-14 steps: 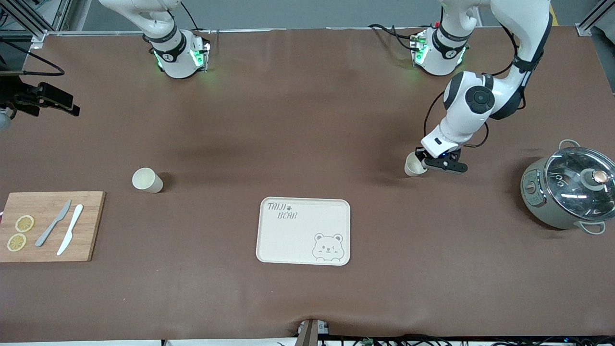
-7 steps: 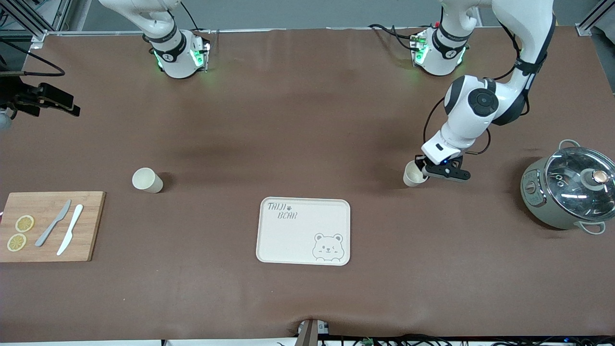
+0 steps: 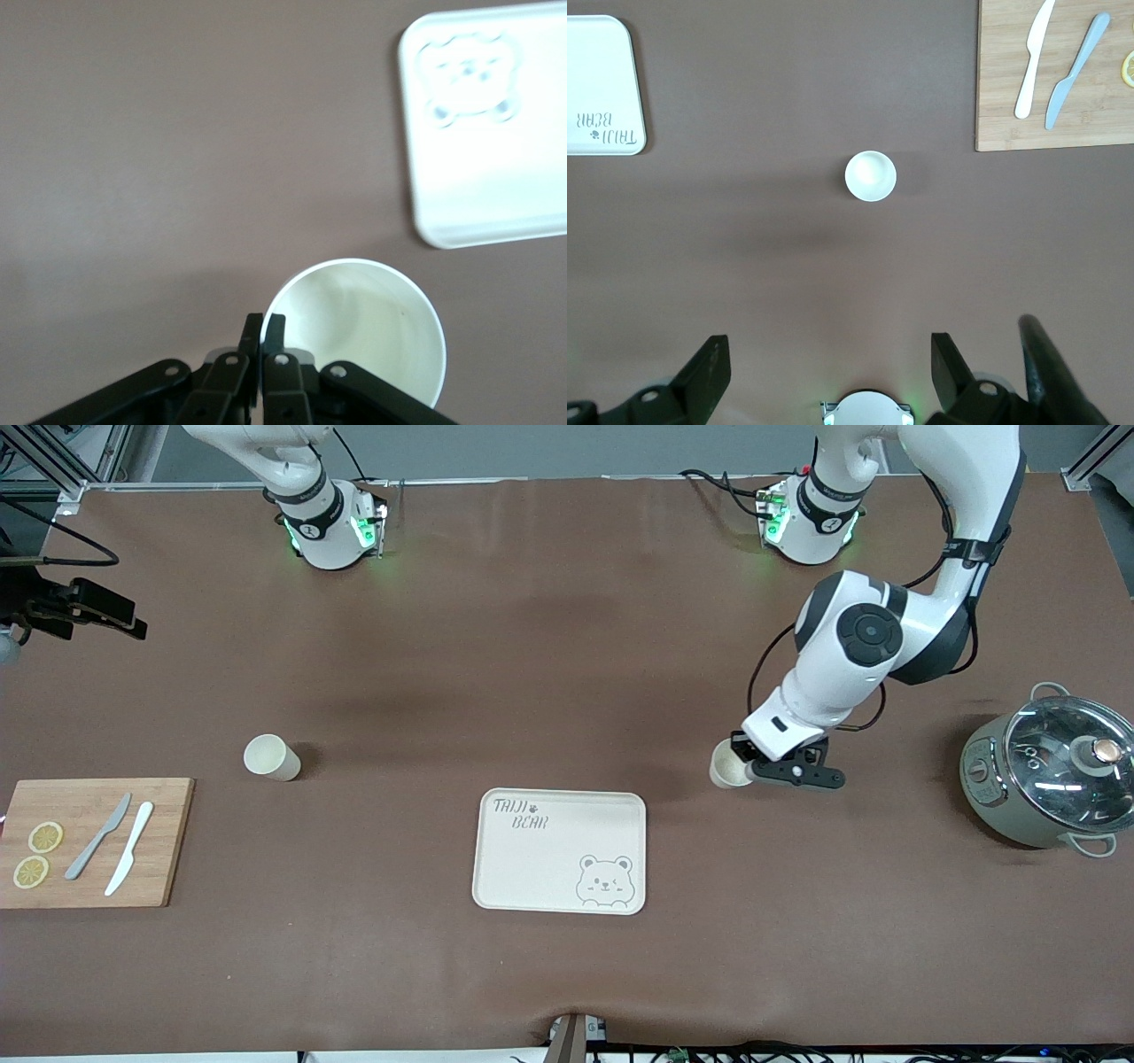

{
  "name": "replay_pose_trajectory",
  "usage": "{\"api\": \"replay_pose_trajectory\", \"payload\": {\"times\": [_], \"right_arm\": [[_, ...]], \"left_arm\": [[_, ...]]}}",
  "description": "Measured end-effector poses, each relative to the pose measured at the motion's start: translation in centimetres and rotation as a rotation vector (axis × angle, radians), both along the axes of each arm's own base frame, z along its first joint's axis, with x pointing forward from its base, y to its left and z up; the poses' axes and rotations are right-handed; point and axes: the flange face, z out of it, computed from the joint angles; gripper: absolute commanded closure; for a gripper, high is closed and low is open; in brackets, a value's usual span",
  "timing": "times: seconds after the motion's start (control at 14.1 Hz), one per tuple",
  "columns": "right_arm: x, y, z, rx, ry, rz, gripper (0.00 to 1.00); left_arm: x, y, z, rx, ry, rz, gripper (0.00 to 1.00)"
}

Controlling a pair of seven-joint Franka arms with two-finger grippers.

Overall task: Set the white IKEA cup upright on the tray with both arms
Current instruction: 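Carry the white cup with the left gripper onto the bear tray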

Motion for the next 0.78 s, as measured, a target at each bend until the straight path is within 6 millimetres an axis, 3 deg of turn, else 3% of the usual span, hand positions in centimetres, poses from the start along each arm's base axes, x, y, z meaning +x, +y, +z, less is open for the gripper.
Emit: {"api": "replay_pose_trajectory", "payload": {"times": [0.21,0.5,0.78], "right_arm": [[0.0,-0.1,0.0,0.000,0.000,-0.003,0.00],[0.0,-0.3,0.0,0.000,0.000,-0.006,0.00],[0.4,-0.6,-0.6,0.000,0.009,-0.011,0.00]], "left_arm": [[1.8,-3.6,0.3,-0.026,0.007,0.013,1.00],[3.7,-8.2,-1.2,-0.047,0.041,0.026,1.00],[4.1,-13.2,-3.2,-0.030,0.026,0.052,1.00]]}}
